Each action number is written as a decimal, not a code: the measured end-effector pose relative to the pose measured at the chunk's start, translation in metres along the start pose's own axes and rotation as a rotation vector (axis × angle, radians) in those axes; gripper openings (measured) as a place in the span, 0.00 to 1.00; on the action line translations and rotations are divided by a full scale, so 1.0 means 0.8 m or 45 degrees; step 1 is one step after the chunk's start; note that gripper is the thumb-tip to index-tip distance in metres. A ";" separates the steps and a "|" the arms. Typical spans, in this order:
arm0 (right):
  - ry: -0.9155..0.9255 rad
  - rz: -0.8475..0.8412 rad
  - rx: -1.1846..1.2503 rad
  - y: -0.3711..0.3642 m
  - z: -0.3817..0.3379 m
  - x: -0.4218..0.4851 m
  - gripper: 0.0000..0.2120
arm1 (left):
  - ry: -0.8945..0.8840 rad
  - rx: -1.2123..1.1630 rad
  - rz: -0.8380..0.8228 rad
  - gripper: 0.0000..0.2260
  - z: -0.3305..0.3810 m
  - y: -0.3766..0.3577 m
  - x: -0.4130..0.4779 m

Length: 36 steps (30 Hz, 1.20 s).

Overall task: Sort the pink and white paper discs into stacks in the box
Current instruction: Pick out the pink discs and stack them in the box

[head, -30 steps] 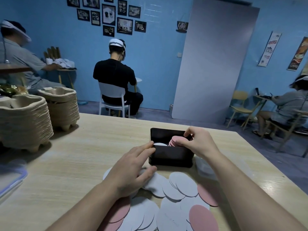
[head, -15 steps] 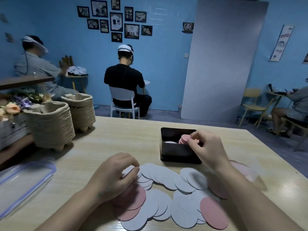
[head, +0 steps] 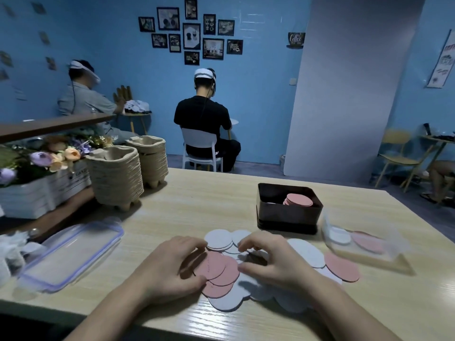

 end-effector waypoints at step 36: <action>0.075 -0.245 -0.090 -0.030 -0.018 0.008 0.13 | -0.008 -0.008 0.160 0.16 0.005 0.008 -0.002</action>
Point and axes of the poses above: each hand's wrist, its own x-axis towards the middle knuckle, its own y-axis out of the back of the hand, z = x × y, the point moved 5 cm from there along x, towards the middle knuckle, and after that the axes turned 7 degrees about -z, right-handed, at the moved point
